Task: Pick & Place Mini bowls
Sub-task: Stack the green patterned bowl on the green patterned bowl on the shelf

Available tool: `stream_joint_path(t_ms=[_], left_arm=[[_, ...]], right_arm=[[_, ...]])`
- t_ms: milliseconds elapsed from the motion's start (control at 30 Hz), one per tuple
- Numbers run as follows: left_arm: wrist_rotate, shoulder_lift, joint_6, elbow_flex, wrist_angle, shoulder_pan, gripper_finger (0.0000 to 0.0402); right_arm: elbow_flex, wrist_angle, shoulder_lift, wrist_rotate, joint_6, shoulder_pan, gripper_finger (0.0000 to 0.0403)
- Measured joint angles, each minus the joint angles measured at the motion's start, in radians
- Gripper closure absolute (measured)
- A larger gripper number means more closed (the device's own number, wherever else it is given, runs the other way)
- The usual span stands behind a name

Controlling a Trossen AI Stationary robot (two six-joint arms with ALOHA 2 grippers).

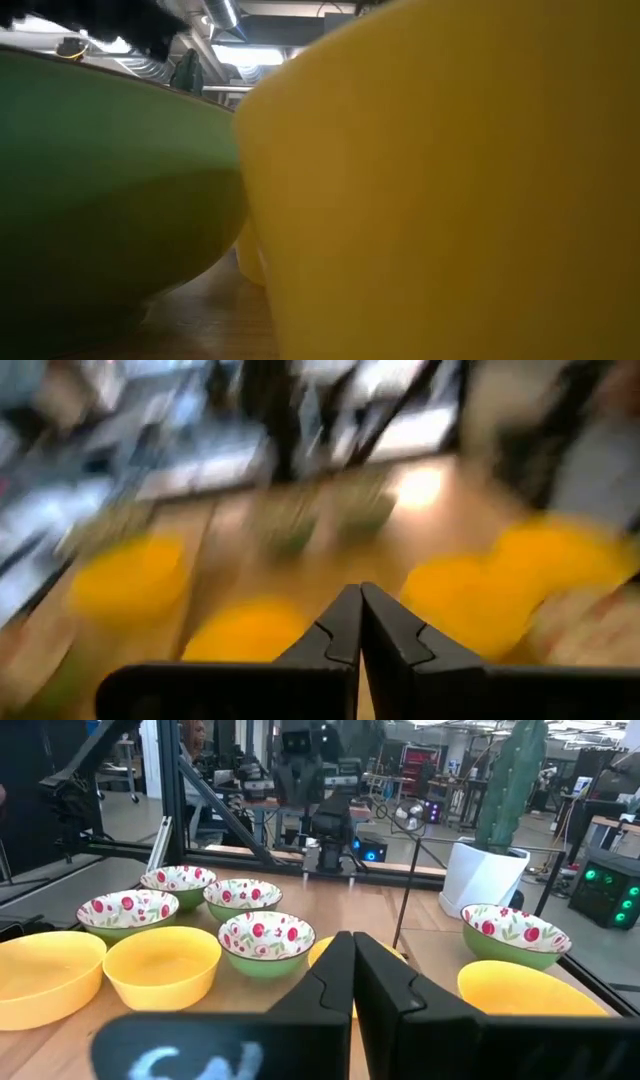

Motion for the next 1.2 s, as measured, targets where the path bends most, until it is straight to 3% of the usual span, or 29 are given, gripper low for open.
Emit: stream_joint_path(t_ms=[67, 167, 367, 600, 833, 1067, 1200], left_arm=[[-0.124, 0.063, -0.122, 0.114, -0.191, -0.053, 0.04], [-0.195, 0.164, -0.312, 0.274, -0.42, -0.11, 0.04], [-0.138, 0.355, -0.52, 0.505, -0.728, -0.157, 0.0397], [-0.035, 0.61, -0.69, 0.72, -1.14, -0.102, 0.0397], [0.074, 0.769, -0.658, 0.803, -1.272, -0.046, 0.0397], [0.121, 0.807, -0.583, 0.803, -1.273, -0.042, 0.0395], [0.124, 0.802, -0.576, 0.803, -1.264, -0.044, 0.0365]], right_arm=[[0.0, 0.0, 0.0, 0.0, -0.006, 0.0, 0.0395], [0.0, 0.001, 0.0, 0.0, -0.018, 0.0, 0.0395], [0.0, 0.001, 0.0, 0.0, -0.008, 0.0, 0.0395], [0.0, 0.0, 0.0, 0.0, 0.013, 0.0, 0.0395], [0.0, -0.011, 0.0, -0.001, 0.028, 0.0, 0.0395], [0.0, -0.029, 0.0, -0.003, 0.028, 0.0, 0.0395], [0.0, -0.03, 0.0, -0.003, 0.047, 0.0, 0.0395]])
